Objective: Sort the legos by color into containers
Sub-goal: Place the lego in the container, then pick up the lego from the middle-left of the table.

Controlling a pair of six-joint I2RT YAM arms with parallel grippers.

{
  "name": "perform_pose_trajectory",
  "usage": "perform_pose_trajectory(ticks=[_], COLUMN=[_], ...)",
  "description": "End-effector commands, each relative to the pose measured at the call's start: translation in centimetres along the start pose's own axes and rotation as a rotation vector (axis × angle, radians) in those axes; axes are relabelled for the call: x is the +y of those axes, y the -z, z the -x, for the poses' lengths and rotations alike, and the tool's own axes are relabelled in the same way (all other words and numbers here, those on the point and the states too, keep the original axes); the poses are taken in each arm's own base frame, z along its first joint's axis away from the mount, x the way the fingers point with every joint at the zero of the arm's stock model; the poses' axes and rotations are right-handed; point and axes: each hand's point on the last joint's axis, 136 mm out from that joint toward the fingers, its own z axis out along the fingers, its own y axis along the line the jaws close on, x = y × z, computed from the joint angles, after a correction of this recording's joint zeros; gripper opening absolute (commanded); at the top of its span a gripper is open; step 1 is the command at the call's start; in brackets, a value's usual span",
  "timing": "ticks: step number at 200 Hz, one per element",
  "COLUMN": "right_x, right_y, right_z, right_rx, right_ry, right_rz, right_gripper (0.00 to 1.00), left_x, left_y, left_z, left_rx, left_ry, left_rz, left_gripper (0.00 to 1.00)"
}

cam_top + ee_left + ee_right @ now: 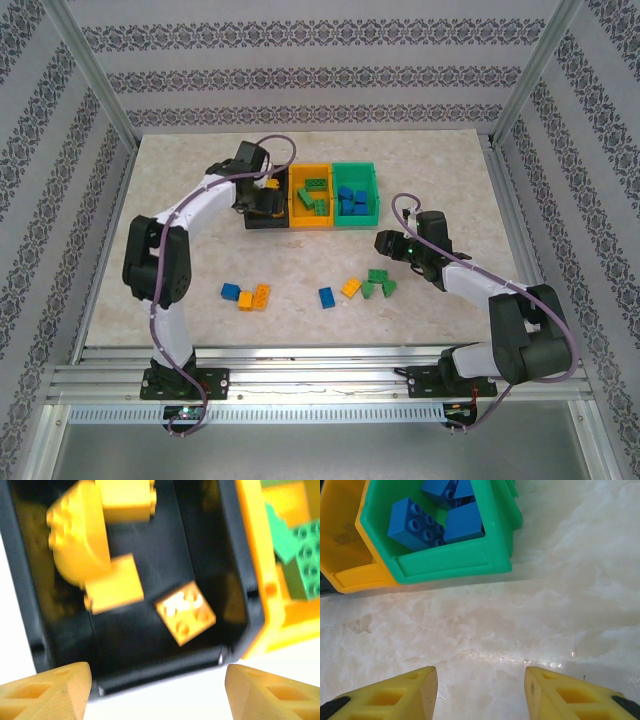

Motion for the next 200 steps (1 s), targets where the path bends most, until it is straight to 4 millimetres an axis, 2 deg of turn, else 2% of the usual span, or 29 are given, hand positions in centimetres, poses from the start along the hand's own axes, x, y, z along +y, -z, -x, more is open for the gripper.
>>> perform_pose_trajectory(ticks=[1, 18, 53, 83, 106, 126, 151, 200], right_x=[0.7, 0.9, 1.1, 1.0, 0.8, 0.8, 0.7, 0.8], right_y=[-0.1, -0.2, -0.4, -0.3, -0.1, -0.1, -0.1, -0.3], right_z=[0.7, 0.7, 0.6, 0.6, 0.6, 0.6, 0.6, 0.6], right_rx=[-0.01, -0.01, -0.001, -0.003, -0.011, -0.009, -0.008, -0.003], right_ry=[0.023, 0.02, 0.021, 0.024, 0.025, 0.026, 0.024, 0.022], right_rz=[0.014, 0.024, 0.029, 0.021, 0.011, 0.015, 0.009, 0.017], right_gripper=[0.5, 0.5, 0.5, 0.5, 0.5, 0.5, 0.5, 0.5], left_x=[-0.7, -0.9, -3.4, -5.8, -6.2, -6.4, -5.2, -4.3], left_y=[2.8, 3.9, 5.3, 3.8, 2.6, 2.1, 1.7, 2.4], left_z=[-3.6, -6.5, -11.8, -16.3, -19.1, -20.4, -21.2, -19.6], left_rx=[0.063, 0.122, 0.231, 0.307, 0.391, 0.422, 0.425, 0.327], left_ry=[-0.018, -0.015, -0.027, -0.057, -0.101, -0.134, -0.159, -0.152], left_rz=[-0.031, -0.058, -0.183, -0.241, -0.205, -0.181, -0.097, -0.036], left_gripper=[0.7, 0.7, 0.67, 0.66, 0.65, 0.64, 0.63, 0.63])
